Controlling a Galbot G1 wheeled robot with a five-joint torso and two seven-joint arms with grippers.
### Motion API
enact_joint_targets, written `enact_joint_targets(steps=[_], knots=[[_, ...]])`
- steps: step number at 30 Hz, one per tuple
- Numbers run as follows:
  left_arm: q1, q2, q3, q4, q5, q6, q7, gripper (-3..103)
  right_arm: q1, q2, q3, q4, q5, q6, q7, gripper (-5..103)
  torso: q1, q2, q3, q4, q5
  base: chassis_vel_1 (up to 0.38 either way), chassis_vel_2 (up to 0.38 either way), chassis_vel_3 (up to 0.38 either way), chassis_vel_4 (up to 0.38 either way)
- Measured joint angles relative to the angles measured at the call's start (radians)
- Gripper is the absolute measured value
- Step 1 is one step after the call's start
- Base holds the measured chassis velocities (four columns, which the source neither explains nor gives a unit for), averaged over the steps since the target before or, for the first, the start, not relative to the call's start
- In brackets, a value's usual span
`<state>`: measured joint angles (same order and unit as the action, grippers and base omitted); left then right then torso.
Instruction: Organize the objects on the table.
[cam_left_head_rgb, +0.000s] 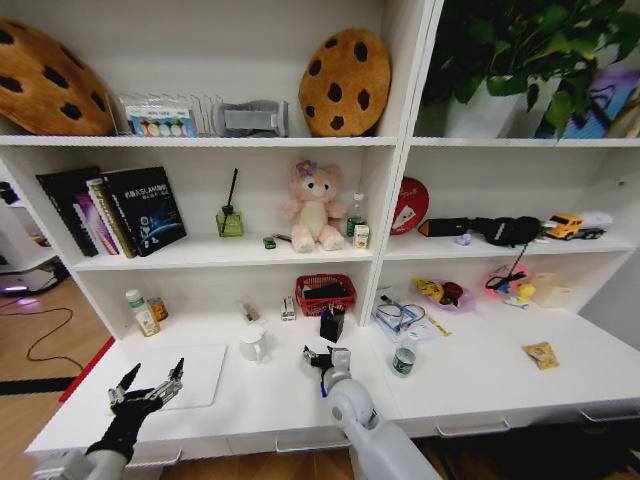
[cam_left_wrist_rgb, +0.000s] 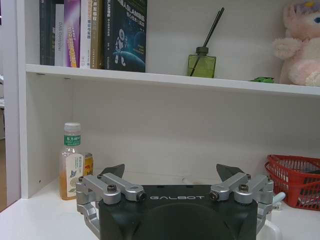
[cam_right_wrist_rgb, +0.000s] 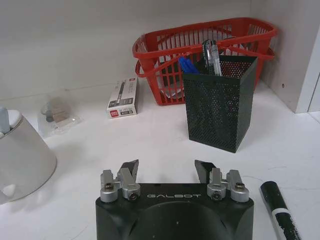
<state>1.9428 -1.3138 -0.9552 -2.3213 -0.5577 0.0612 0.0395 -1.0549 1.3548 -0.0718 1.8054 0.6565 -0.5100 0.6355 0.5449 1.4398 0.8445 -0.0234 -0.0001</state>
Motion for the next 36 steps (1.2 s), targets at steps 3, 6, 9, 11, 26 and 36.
enact_joint_targets(steps=[3, 6, 9, 11, 26, 36], knots=[[0.0, 0.0, 0.0, 0.0, 0.0, 0.0, 0.0, 100, -0.004, 0.001, -0.007, 0.0, 0.003, -0.004, 0.017, 61, 0.0, 0.0, 0.0, 0.0, 0.0, 0.0, 0.0, 0.0, 0.0], [0.0, 0.0, 0.0, 0.0, 0.0, 0.0, 0.0, 100, -0.01, -0.001, -0.008, -0.001, 0.003, -0.004, 0.025, 57, 0.0, 0.0, 0.0, 0.0, 0.0, 0.0, 0.0, 0.0, 0.0], [0.0, 0.0, 0.0, 0.0, 0.0, 0.0, 0.0, 100, -0.019, -0.004, -0.01, 0.001, 0.005, -0.005, 0.03, 57, 0.0, 0.0, 0.0, -0.0001, 0.0, 0.0, 0.0, 0.0, 0.0], [0.0, 0.0, 0.0, 0.0, 0.0, 0.0, 0.0, 100, -0.027, -0.005, -0.007, 0.001, 0.006, -0.005, 0.031, 57, 0.0, 0.0, 0.0, -0.0001, 0.0, 0.0, 0.0, 0.0, 0.0], [0.0, 0.0, 0.0, 0.0, 0.0, 0.0, 0.0, 100, -0.047, 0.004, -0.001, -0.017, -0.002, -0.001, 0.038, 22, 0.0, 0.0, 0.0, -0.0001, -0.0001, 0.0, 0.0, 0.0, 0.0], [0.0, 0.0, 0.0, 0.0, 0.0, 0.0, 0.0, 100, -0.057, 0.0, 0.002, -0.001, -0.007, 0.016, 0.03, 13, 0.0, 0.0, 0.0, 0.0, 0.0001, 0.0, 0.0, 0.0, 0.0]])
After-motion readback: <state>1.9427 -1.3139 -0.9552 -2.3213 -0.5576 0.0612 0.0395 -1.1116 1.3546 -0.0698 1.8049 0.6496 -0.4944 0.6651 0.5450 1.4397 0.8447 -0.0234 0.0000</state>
